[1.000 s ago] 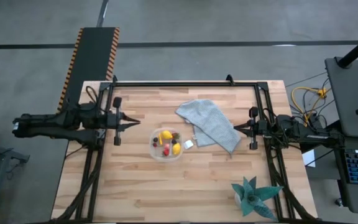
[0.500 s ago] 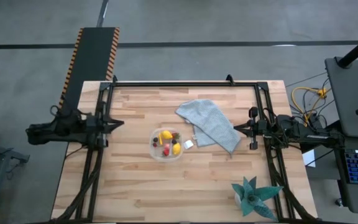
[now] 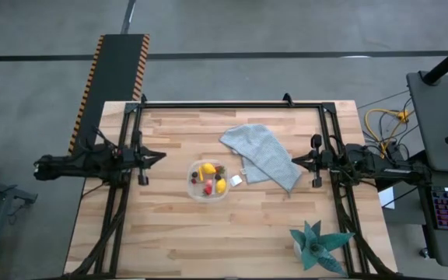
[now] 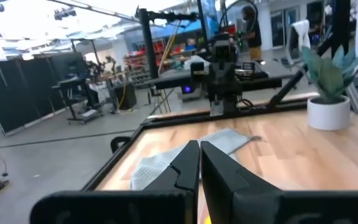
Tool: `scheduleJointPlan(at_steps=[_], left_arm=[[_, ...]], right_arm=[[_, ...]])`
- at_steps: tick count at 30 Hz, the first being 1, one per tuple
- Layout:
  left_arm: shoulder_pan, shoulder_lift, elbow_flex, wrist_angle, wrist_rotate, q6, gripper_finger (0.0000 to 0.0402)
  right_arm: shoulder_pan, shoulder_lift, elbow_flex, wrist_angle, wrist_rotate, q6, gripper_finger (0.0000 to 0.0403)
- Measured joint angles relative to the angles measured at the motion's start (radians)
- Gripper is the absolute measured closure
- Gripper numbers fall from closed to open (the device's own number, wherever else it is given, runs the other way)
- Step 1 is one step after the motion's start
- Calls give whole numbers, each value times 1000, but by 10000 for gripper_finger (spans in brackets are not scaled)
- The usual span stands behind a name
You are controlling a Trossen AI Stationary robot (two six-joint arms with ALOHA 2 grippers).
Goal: Pick and placing Produce into tupperware
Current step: Return to Home Position
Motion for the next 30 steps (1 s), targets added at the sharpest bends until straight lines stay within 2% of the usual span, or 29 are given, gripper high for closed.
scheduleJointPlan(at_steps=[4, 15, 30], left_arm=[[0, -46, -42, 22, 0, -3, 402], [0, -46, -143, 89, -45, -45, 401], [-1, -26, -149, 92, -59, -77, 401]], right_arm=[[0, 2, 0, 2, 0, -1, 394], [0, 2, 0, 3, 0, -4, 394], [0, 2, -32, 59, -9, 49, 394]])
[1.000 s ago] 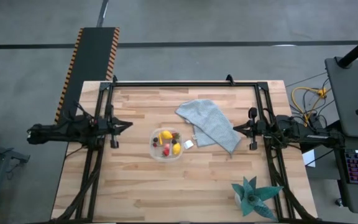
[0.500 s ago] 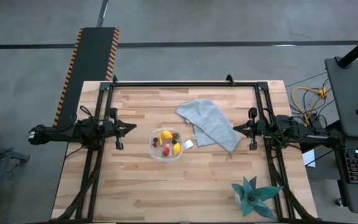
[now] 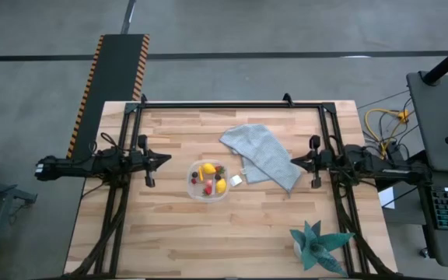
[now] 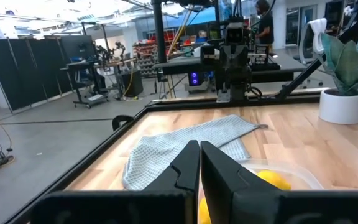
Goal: Pick and placing Produce into tupperware
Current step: Return to Home Position
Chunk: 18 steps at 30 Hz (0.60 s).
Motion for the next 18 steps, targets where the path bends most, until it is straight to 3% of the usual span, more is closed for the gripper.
scheduleJointPlan(at_steps=[3, 18], left_arm=[[1, 3, 0, -1, 0, 0, 401], [1, 28, -1, -6, 34, 1, 401]], right_arm=[[0, -1, -62, 86, -2, 6, 394], [0, 4, -64, 109, -34, -5, 394]])
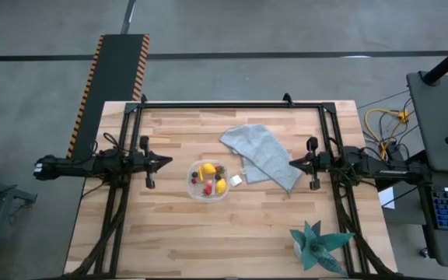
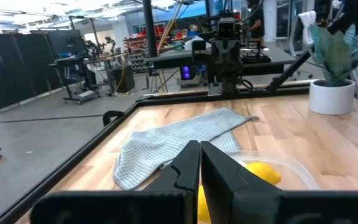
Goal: Pick and placing Produce into tupperware
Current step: Return to Home Position
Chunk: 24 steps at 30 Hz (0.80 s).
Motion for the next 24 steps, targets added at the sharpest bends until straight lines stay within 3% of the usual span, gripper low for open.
scheduleJointPlan(at_steps=[7, 24], left_arm=[[-1, -4, -4, 9, 118, -1, 401], [0, -10, -5, 14, 165, -29, 402]], right_arm=[[0, 0, 0, 0, -18, -12, 394], [0, 0, 0, 0, -10, -54, 394]])
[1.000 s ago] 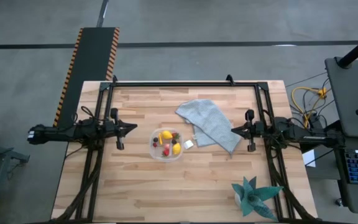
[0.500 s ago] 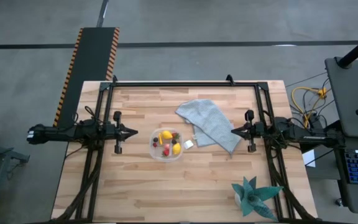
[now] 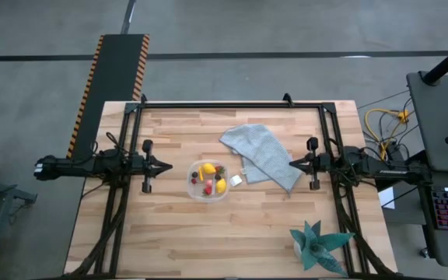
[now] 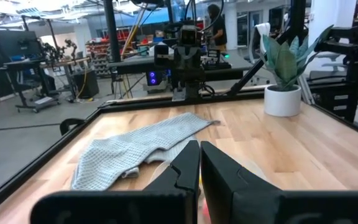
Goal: Pick and placing Produce into tupperware
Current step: Return to Home Position
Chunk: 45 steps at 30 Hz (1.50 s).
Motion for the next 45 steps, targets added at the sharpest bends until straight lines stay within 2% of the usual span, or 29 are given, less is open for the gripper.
scheduleJointPlan(at_steps=[5, 18, 22, 45], left_arm=[[0, -3, 0, 8, 0, 0, 402], [0, 0, 0, 10, 2, 1, 402], [0, 4, 1, 10, 5, -58, 402], [0, 6, 2, 10, 0, -46, 402]], right_arm=[[0, 0, 0, 0, 0, -26, 394], [0, 0, 0, 0, 0, 25, 394], [0, 0, 0, 0, 0, 25, 394], [0, 0, 1, -1, 0, 25, 394]])
